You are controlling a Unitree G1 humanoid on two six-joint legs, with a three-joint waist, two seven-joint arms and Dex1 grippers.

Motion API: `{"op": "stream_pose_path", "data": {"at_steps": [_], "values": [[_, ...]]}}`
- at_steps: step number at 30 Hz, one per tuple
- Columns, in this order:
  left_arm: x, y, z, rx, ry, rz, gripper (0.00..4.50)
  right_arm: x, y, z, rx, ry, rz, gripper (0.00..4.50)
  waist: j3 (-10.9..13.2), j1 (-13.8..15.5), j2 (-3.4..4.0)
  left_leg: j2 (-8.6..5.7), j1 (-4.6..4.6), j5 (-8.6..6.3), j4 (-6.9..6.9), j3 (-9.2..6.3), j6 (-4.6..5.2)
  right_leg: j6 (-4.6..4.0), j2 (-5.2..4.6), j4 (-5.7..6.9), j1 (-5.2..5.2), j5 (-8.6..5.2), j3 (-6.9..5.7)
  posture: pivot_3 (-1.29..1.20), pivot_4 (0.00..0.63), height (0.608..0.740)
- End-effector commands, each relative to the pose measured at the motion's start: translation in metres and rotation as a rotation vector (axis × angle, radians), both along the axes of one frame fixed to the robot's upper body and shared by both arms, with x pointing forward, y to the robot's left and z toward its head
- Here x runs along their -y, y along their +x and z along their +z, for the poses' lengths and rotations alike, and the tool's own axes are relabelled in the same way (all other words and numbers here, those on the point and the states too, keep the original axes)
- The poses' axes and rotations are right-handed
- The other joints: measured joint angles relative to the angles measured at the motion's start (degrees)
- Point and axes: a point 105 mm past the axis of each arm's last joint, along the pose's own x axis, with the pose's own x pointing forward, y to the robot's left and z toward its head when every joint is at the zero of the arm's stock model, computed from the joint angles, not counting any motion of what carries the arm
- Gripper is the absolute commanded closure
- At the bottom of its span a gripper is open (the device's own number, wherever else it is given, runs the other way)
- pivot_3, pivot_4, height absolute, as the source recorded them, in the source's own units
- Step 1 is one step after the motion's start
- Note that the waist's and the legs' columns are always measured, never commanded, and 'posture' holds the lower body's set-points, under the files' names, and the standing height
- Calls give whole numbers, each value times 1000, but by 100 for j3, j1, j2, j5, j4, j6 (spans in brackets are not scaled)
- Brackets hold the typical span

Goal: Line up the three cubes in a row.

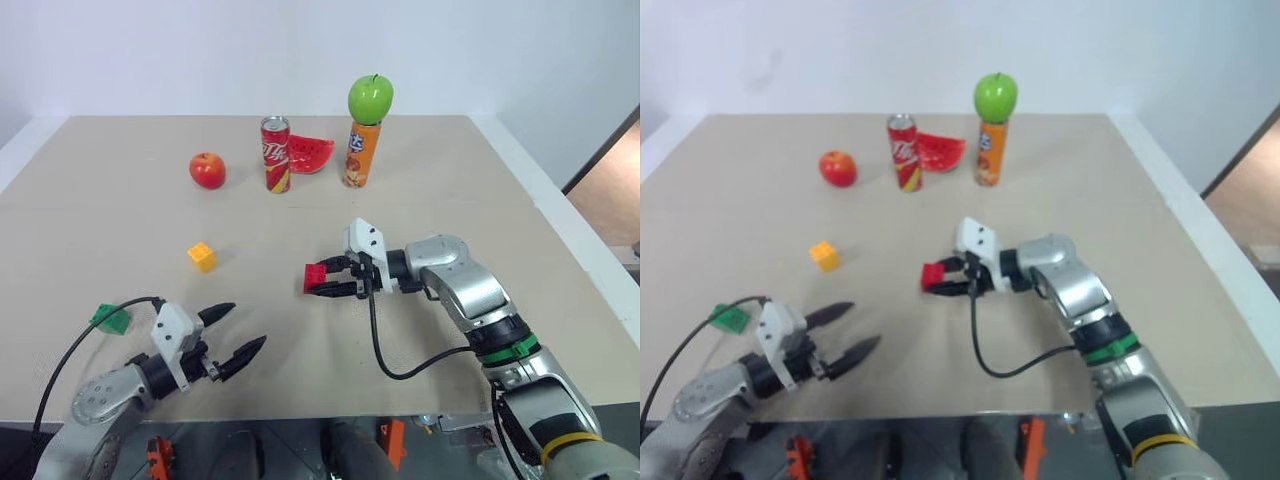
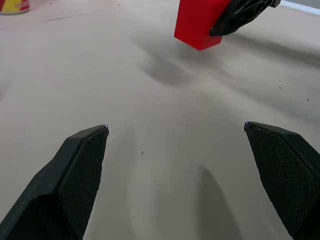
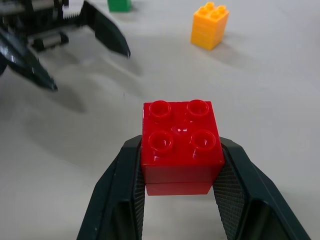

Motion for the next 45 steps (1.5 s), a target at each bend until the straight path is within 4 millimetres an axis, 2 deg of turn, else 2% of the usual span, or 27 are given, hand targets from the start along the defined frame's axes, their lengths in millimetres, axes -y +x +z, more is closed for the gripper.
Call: {"op": "stream_pose_path", "data": {"at_steps": [1, 13, 25, 28, 33, 39, 41, 45], "values": [[1, -3, 11, 47, 1, -26, 0, -3, 1, 6, 24, -6, 48, 2659, 0, 0, 0, 0, -1, 0, 0, 0, 0, 0, 0, 0, -1, 0, 0, 0, 150, 740], [5, -3, 12, 46, -4, -43, 0, -4, 5, -14, -17, -40, 91, 2659, 0, -1, 0, 2, 0, 0, -1, 0, 0, -2, 2, 0, -2, 1, 0, 0, 150, 740], [10, -2, 13, 52, -7, -49, 0, -6, 10, -21, -61, -4, 61, 2659, 0, -7, 0, 6, 5, 0, -1, 1, 0, -6, 5, 2, 0, 4, 0, 0, 150, 740], [11, -2, 13, 52, -7, -49, 0, -5, 8, -18, -73, 10, 71, 1938, 0, -6, 1, 9, 7, 0, -1, 2, 0, -9, 8, 3, 0, 6, 0, 0, 150, 740], [11, -1, 13, 57, -9, -44, 0, -7, 1, -9, -67, 49, 92, 100, 1, -5, 1, 9, 5, 0, -2, 2, 0, -10, 8, 3, -1, 5, 0, 0, 150, 740], [4, 1, 18, 80, -17, 20, 0, -6, -10, 11, -48, 125, 116, 38, 1, -3, 1, 8, 3, 0, -3, -1, 0, -10, 7, 3, -1, 4, -1, 0, 150, 740], [-5, 5, 26, 114, -22, 100, 0, -4, -12, 21, -36, 154, 110, 38, 1, -4, 2, 8, 4, 0, -3, 0, 0, -9, 6, 3, -1, 4, 0, 0, 150, 740], [-38, 16, 49, 204, -76, 395, 0, -10, -24, 46, 5, 229, 119, 38, 1, -7, 1, 9, 5, 0, -1, -2, 0, -8, 7, 3, 0, 5, -2, 0, 150, 740]]}}
